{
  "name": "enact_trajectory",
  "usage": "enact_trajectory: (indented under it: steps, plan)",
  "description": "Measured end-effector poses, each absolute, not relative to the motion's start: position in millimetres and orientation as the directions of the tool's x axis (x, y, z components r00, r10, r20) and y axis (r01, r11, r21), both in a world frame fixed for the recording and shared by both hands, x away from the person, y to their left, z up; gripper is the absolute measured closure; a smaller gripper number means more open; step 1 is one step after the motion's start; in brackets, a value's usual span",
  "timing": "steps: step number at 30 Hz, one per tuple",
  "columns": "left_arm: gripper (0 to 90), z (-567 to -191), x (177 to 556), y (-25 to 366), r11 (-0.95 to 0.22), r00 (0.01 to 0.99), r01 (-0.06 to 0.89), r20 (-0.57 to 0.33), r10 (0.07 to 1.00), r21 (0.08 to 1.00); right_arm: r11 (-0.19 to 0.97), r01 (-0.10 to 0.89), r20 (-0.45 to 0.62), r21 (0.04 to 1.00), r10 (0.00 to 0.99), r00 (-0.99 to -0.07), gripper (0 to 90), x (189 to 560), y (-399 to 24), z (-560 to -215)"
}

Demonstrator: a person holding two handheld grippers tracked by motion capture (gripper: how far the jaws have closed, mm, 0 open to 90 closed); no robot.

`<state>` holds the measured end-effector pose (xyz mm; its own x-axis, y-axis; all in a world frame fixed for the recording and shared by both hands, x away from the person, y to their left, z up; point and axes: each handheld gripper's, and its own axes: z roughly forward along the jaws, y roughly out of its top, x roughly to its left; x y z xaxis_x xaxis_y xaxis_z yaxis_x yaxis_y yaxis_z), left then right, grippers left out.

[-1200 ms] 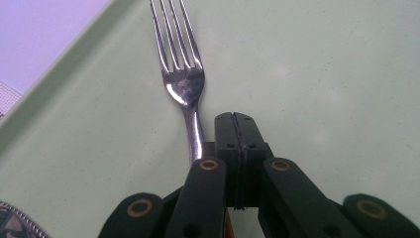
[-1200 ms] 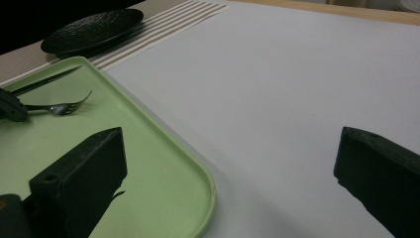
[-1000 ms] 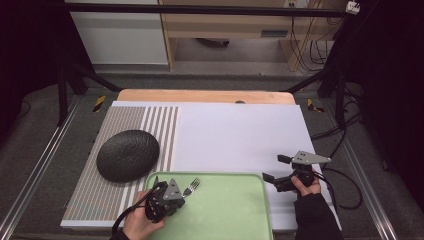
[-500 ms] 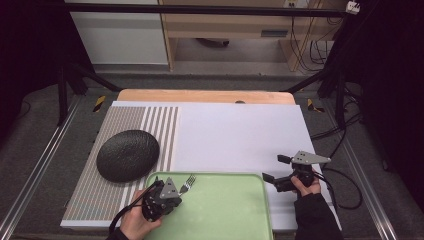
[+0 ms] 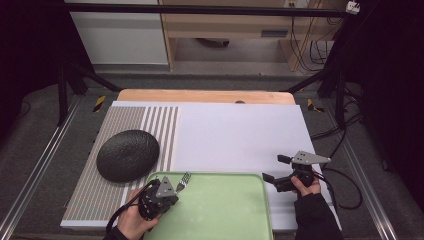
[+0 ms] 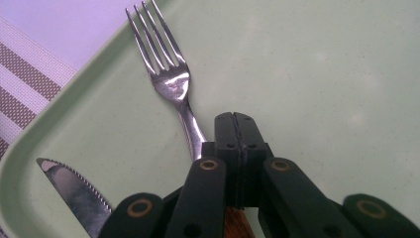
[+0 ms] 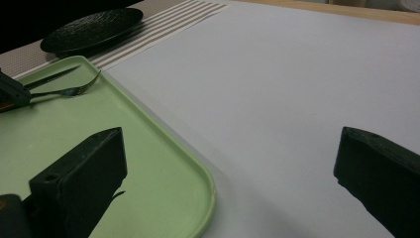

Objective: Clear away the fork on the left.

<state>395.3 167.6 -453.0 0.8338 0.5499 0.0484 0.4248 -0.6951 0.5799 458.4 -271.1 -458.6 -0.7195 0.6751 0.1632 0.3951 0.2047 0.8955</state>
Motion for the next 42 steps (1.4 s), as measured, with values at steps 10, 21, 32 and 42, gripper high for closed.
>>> enact_trajectory:
  steps: [10, 21, 32, 42]
  plan:
    - [89.6, -453, 395, 173, -0.692, 0.827, 0.432, 0.051, 0.559, 0.578, 0.202, 0.394, 0.164, 0.897, 0.675, -0.719, 0.3, 458, -271, -459]
    - [89.6, -452, 394, 178, -0.693, 0.825, 0.427, 0.065, 0.562, 0.581, 0.201, 0.395, 0.165, 0.897, 0.675, -0.719, 0.3, 458, -271, -458]
    - [89.6, -453, 391, 184, -0.695, 0.819, 0.431, 0.075, 0.569, 0.576, 0.199, 0.394, 0.166, 0.897, 0.674, -0.72, 0.2, 458, -271, -458]
    - [89.6, -455, 388, 189, -0.696, 0.815, 0.436, 0.078, 0.574, 0.57, 0.2, 0.395, 0.166, 0.897, 0.675, -0.719, 0.3, 458, -271, -459]
